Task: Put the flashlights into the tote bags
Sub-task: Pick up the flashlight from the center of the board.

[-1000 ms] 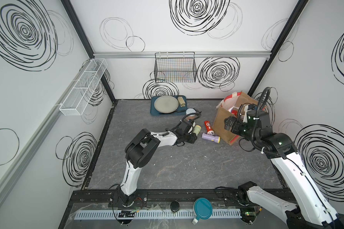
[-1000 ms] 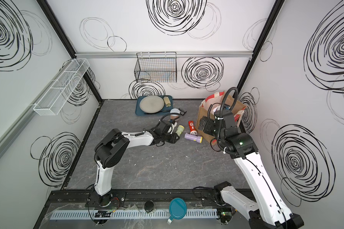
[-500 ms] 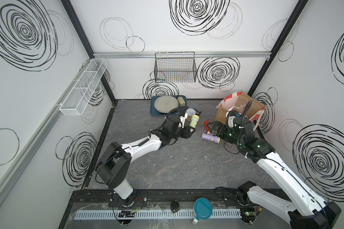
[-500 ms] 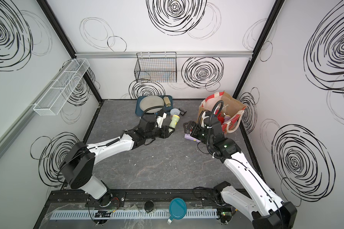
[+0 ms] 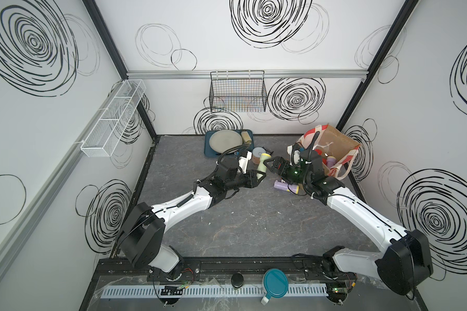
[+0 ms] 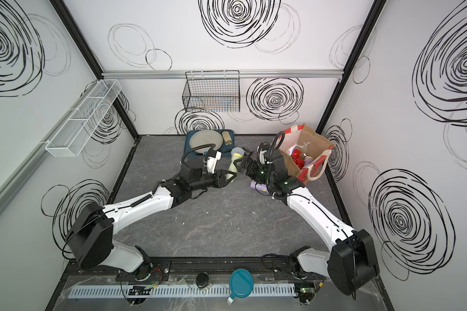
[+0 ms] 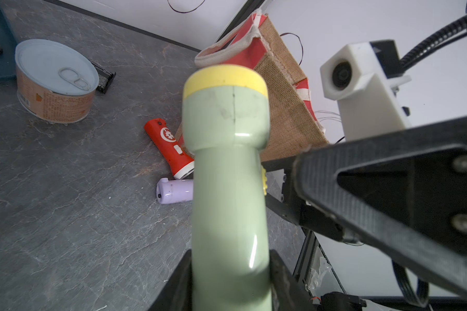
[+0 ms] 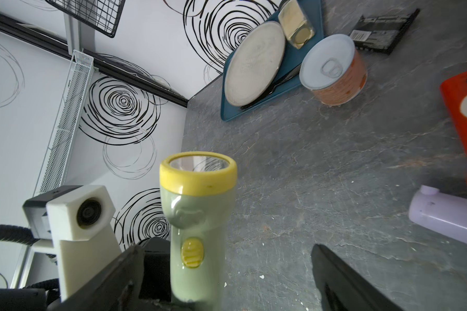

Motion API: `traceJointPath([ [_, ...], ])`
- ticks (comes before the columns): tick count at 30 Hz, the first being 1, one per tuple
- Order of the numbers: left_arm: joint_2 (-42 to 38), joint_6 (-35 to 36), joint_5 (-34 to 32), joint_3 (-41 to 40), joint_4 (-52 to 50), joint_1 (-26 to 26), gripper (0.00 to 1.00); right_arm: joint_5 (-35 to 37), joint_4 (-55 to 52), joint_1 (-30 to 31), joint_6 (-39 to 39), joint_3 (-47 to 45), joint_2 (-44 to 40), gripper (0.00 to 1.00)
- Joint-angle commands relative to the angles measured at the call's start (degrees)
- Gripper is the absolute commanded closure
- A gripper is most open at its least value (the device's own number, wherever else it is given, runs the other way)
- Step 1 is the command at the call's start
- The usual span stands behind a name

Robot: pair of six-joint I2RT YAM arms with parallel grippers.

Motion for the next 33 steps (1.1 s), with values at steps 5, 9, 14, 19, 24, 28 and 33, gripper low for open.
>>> traceJointPath([
  [5, -1.8, -0.4, 0.2, 0.3, 4.1, -0.6, 1.0, -4.2, 4.9, 1.0, 2.3, 2.1, 2.7, 0.04],
  [9, -1.8, -0.1, 0.0, 0.4, 3.8, -1.0, 1.0, -4.4, 6.0, 1.7, 2.7, 2.1, 3.9, 0.09],
  [14, -2.2, 0.2, -0.6, 0.2, 3.4, -1.5, 1.0, -4.5, 6.4, 2.8, 3.1, 2.9, 5.5, 0.19],
  [19, -2.7, 0.3, -1.1, -0.2, 3.3, -1.7, 1.0, -4.2, 6.4, 3.5, 3.4, 3.2, 5.9, 0.25],
  [24, -3.2, 0.6, -1.4, -0.6, 3.0, -2.0, 1.0, -3.7, 6.5, 3.8, 3.8, 3.0, 5.9, 0.35],
  [28, -3.4, 1.1, -1.5, -0.6, 2.4, -2.2, 1.0, -3.4, 6.4, 3.9, 3.8, 3.1, 5.8, 0.47],
  [33, -3.6, 1.4, -1.8, -0.7, 2.1, -2.3, 1.0, -3.4, 6.4, 4.2, 3.9, 3.1, 5.8, 0.62],
])
